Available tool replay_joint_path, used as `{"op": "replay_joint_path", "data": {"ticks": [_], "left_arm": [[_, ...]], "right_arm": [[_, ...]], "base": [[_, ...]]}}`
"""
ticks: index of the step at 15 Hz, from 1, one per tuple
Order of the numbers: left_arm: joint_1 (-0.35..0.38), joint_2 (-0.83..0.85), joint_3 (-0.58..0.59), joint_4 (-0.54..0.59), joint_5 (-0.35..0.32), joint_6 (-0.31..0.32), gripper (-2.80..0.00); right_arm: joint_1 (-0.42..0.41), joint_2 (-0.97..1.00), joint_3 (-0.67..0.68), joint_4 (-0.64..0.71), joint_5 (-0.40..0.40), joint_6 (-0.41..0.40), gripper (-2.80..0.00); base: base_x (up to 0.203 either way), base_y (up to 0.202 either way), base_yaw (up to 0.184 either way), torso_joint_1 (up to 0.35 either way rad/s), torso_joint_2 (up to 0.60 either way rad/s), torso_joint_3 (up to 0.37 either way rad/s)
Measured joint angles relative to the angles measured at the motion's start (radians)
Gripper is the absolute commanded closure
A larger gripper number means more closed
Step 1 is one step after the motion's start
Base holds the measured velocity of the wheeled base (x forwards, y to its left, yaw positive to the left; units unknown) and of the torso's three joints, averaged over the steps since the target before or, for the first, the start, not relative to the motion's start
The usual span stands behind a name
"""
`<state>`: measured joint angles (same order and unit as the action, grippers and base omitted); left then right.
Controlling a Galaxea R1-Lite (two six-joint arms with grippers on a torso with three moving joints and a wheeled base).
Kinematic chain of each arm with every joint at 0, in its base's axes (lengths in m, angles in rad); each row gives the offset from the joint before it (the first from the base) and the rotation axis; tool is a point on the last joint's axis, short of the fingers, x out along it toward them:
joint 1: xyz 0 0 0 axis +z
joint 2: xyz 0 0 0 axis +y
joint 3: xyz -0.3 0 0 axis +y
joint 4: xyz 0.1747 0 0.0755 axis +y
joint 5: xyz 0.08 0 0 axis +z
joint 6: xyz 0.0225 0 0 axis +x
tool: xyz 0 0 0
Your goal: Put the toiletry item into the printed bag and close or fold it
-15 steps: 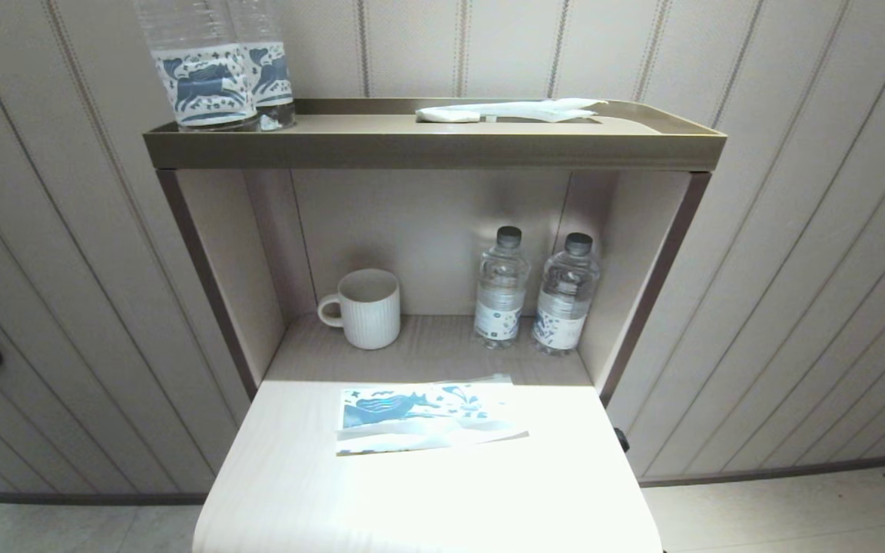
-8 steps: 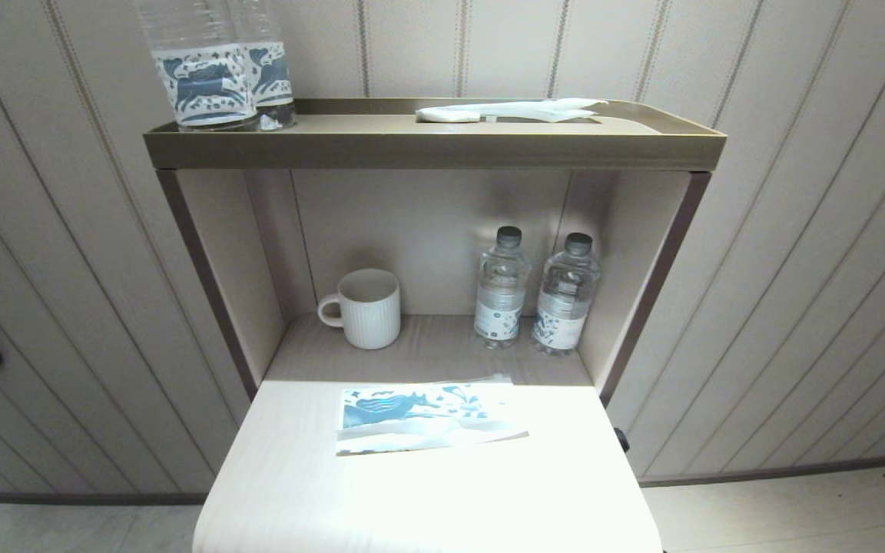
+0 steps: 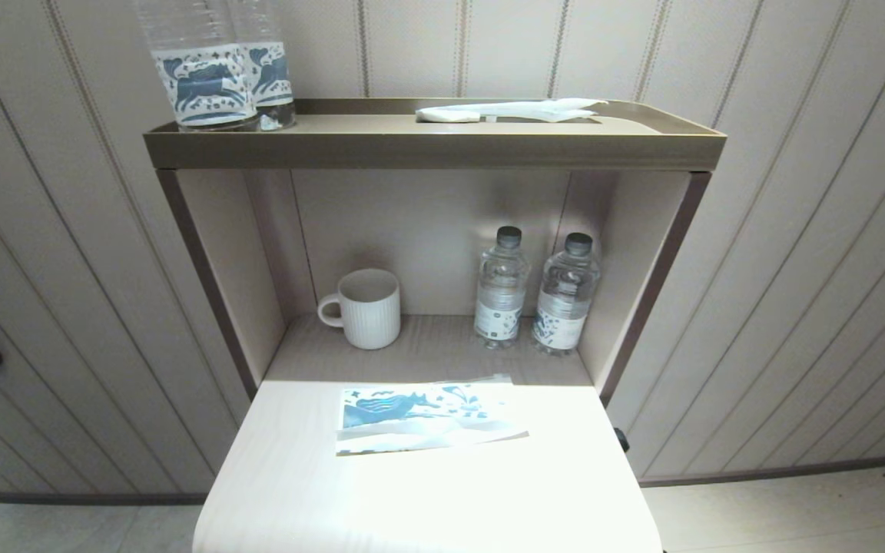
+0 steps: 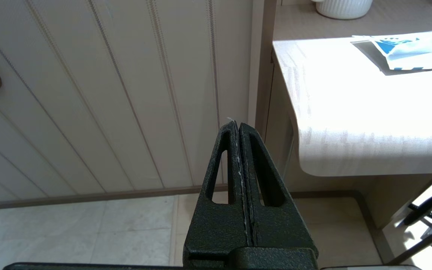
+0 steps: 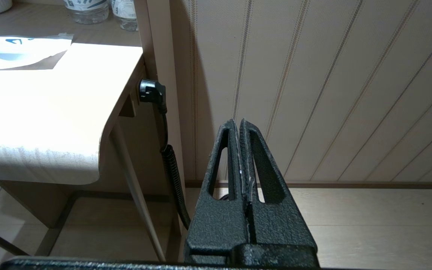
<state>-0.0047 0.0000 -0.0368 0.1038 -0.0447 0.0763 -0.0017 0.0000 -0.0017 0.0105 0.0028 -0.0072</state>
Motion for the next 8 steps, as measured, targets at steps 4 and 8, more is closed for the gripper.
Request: {"op": "replay_joint_path", "data": {"ticks": [4,8], "left_arm": [[0.000,0.000,0.000,0.000,0.000,0.001,0.00],[0.000,0.000,0.000,0.000,0.000,0.000,0.00]], "right_arm": [[0.000,0.000,0.000,0.000,0.000,0.000,0.00],[0.000,0.000,0.000,0.000,0.000,0.000,0.00]], "base": [[0.000,0.000,0.000,0.000,0.00,0.000],[0.000,0.000,0.000,0.000,0.00,0.000]]}}
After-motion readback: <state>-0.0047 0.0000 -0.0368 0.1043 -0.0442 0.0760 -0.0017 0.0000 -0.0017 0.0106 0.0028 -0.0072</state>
